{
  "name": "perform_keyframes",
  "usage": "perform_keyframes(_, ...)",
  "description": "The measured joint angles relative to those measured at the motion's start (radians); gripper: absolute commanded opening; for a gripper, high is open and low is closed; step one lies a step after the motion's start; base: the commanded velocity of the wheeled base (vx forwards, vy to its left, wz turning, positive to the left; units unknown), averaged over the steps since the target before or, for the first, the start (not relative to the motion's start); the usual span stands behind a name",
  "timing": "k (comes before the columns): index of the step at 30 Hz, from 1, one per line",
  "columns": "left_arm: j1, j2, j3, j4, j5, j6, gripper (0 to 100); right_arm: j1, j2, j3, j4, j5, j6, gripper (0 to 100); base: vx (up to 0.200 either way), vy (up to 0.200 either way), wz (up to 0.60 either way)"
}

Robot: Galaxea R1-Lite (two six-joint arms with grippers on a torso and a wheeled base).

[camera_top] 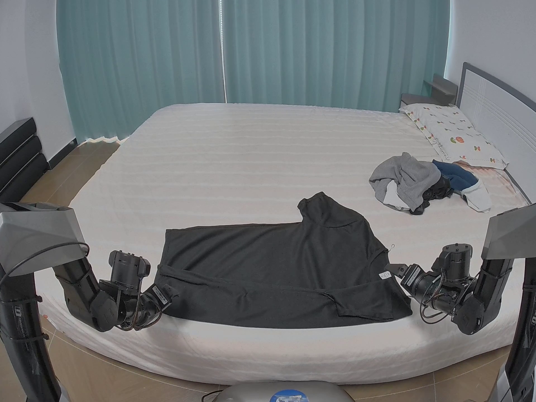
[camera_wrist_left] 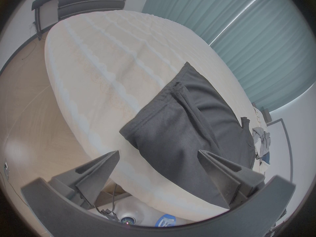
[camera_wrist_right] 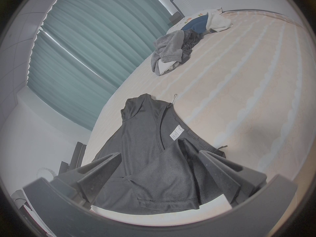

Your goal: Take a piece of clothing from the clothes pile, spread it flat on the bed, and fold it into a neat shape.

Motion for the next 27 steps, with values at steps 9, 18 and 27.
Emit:
perform_keyframes(9, -0.012, 0.055, -0.02, -0.102, 0.035, -0.001, 100, 0.012, -0.004, -0.008, 0.011, 0.0, -0.004, 100, 0.0, 0.0, 0.0)
perform_keyframes(18, -0.013, 0.095, -0.027, -0.16, 0.064, -0.003, 0, 0.06, -0.045, -0.002, 0.089, 0.0, 0.0, 100, 0.0, 0.0, 0.0)
perform_keyframes(27, -0.011, 0.106, -0.01, -0.214, 0.064, -0.009, 0, 0.114, -0.07, 0.143, 0.091, -0.001, 0.063, 100, 0.0, 0.0, 0.0)
